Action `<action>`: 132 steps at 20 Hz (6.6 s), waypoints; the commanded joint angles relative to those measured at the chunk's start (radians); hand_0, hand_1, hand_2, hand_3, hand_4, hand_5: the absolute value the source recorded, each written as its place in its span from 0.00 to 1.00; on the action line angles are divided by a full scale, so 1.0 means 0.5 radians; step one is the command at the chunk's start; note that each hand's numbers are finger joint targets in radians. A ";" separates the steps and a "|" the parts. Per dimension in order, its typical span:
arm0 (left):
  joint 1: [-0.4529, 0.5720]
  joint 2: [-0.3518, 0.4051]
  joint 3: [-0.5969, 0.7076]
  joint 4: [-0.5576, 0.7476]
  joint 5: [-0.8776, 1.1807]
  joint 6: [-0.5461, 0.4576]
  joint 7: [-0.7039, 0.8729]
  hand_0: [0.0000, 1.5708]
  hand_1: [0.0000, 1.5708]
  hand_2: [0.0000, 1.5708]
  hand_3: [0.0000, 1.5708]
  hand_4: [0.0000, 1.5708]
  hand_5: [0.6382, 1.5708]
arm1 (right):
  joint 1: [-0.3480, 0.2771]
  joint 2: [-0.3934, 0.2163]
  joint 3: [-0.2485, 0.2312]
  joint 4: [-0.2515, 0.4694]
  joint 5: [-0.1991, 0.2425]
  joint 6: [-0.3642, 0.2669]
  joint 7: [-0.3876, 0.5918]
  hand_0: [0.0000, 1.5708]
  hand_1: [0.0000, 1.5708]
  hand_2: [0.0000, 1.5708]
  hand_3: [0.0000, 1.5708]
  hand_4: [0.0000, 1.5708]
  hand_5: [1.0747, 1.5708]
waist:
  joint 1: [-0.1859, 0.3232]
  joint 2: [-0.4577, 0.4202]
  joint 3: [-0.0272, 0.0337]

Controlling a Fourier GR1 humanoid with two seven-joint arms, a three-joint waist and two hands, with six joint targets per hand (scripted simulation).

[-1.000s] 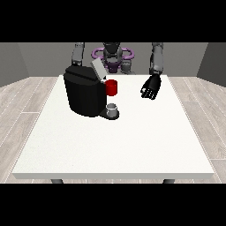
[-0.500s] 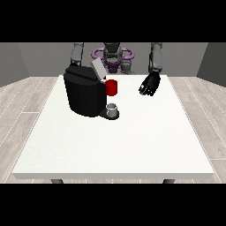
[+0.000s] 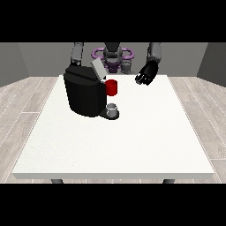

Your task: Insert the coffee pod into the coffee machine and close the lid

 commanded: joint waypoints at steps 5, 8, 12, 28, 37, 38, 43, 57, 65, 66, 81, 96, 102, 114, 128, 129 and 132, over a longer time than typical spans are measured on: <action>-0.169 -0.026 0.063 -0.114 0.030 -0.242 0.112 0.89 0.89 0.89 0.85 0.38 1.00 | 0.029 -0.025 -0.003 0.039 -0.030 0.085 -0.088 0.00 0.00 0.00 0.00 0.00 1.00 | -0.052 -0.050 0.000; -0.202 0.048 0.140 -0.034 0.035 -0.232 0.100 0.89 0.89 0.89 0.85 0.38 1.00 | 0.108 0.083 0.172 -0.119 0.057 -0.017 -0.012 0.00 0.00 0.00 0.00 0.00 1.00 | -0.147 -0.058 -0.001; -0.447 -0.018 0.178 -0.085 0.075 -0.296 0.190 0.90 0.90 0.90 0.88 0.34 1.00 | -0.178 0.039 0.034 -0.087 -0.033 0.049 0.048 0.00 0.00 0.00 0.00 0.00 1.00 | -0.146 0.037 0.000; -0.997 0.308 0.466 0.156 0.131 -0.369 0.363 0.78 0.78 0.82 0.79 0.30 1.00 | -0.316 0.017 0.114 -0.398 0.010 0.082 0.113 0.00 0.00 0.00 0.00 0.00 1.00 | -0.499 0.315 0.000; -1.039 0.253 0.438 0.210 0.126 -0.382 0.306 0.76 0.76 0.81 0.78 0.30 1.00 | -0.381 -0.039 0.021 -0.375 -0.004 0.063 0.136 0.00 0.00 0.00 0.00 0.04 1.00 | -0.464 0.430 0.000; -1.063 0.251 0.415 0.191 0.096 -0.340 0.287 0.76 0.76 0.80 0.78 0.29 1.00 | -0.464 -0.007 -0.015 -0.375 -0.013 -0.002 0.167 0.00 0.00 0.00 0.00 0.09 1.00 | -0.448 0.477 0.000; -1.072 0.214 0.419 0.187 0.127 -0.410 0.302 0.80 0.80 0.82 0.78 0.28 1.00 | -0.439 -0.116 -0.122 -0.240 -0.060 0.055 0.038 0.00 0.00 0.00 0.00 0.00 1.00 | -0.365 0.460 0.000; -1.134 0.199 0.404 0.257 0.071 -0.350 0.300 0.77 0.77 0.80 0.76 0.27 1.00 | -0.421 -0.046 -0.080 -0.249 -0.044 0.014 0.019 0.00 0.00 0.00 0.00 0.00 1.00 | -0.429 0.463 0.000; -1.186 0.202 0.418 0.251 0.051 -0.262 0.284 0.76 0.76 0.78 0.74 0.23 1.00 | -0.476 -0.144 -0.147 -0.206 -0.112 0.119 0.011 0.00 0.00 0.00 0.00 0.00 1.00 | -0.448 0.517 0.001; -1.190 0.254 0.422 0.265 0.054 -0.284 0.200 0.77 0.77 0.78 0.75 0.23 1.00 | -0.482 -0.048 -0.091 -0.245 -0.042 -0.007 0.066 0.00 0.00 0.00 0.00 0.00 1.00 | -0.423 0.519 0.000; -1.159 0.295 0.301 0.288 -0.134 -0.145 0.124 0.70 0.70 0.72 0.63 0.00 1.00 | -0.514 -0.153 -0.127 -0.234 -0.064 0.085 0.135 0.00 0.00 0.00 0.00 0.00 1.00 | -0.432 0.558 0.000; -1.146 0.324 0.375 0.295 -0.136 0.091 -0.078 0.81 0.81 0.79 0.62 0.00 1.00 | -0.531 -0.092 -0.074 -0.320 -0.016 0.013 0.103 0.00 0.00 0.00 0.00 0.07 1.00 | -0.472 0.675 -0.001; -1.159 0.386 0.340 0.285 -0.193 0.086 -0.148 0.64 0.64 0.65 0.46 0.00 1.00 | -0.532 -0.084 -0.076 -0.301 0.002 -0.012 0.161 0.00 0.00 0.00 0.00 0.14 1.00 | -0.453 0.648 0.000; -1.274 0.438 0.334 0.300 -0.273 0.111 -0.122 0.00 0.00 0.33 0.28 0.00 1.00 | -0.618 -0.051 -0.046 -0.265 0.089 -0.102 0.152 0.00 0.00 0.00 0.00 0.10 1.00 | -0.438 0.698 0.000; -0.803 0.066 0.258 0.190 -0.195 -0.022 -0.057 0.00 0.00 0.05 0.00 0.00 1.00 | -0.313 -0.242 -0.340 0.063 -0.166 0.094 0.025 0.00 0.00 0.00 0.00 0.00 1.00 | -0.062 0.165 0.001; -0.736 0.045 0.264 0.205 -0.181 -0.033 -0.052 0.00 0.00 0.11 0.00 0.00 1.00 | -0.132 -0.051 -0.205 0.030 -0.065 -0.040 -0.001 0.00 0.00 0.00 0.00 0.00 1.00 | -0.067 0.046 0.000; -0.687 -0.144 0.601 0.189 0.219 0.011 -0.142 0.00 0.00 0.10 0.00 0.00 1.00 | -0.077 -0.096 -0.233 0.039 -0.093 0.012 -0.030 0.00 0.00 0.00 0.00 0.00 1.00 | -0.014 -0.017 -0.004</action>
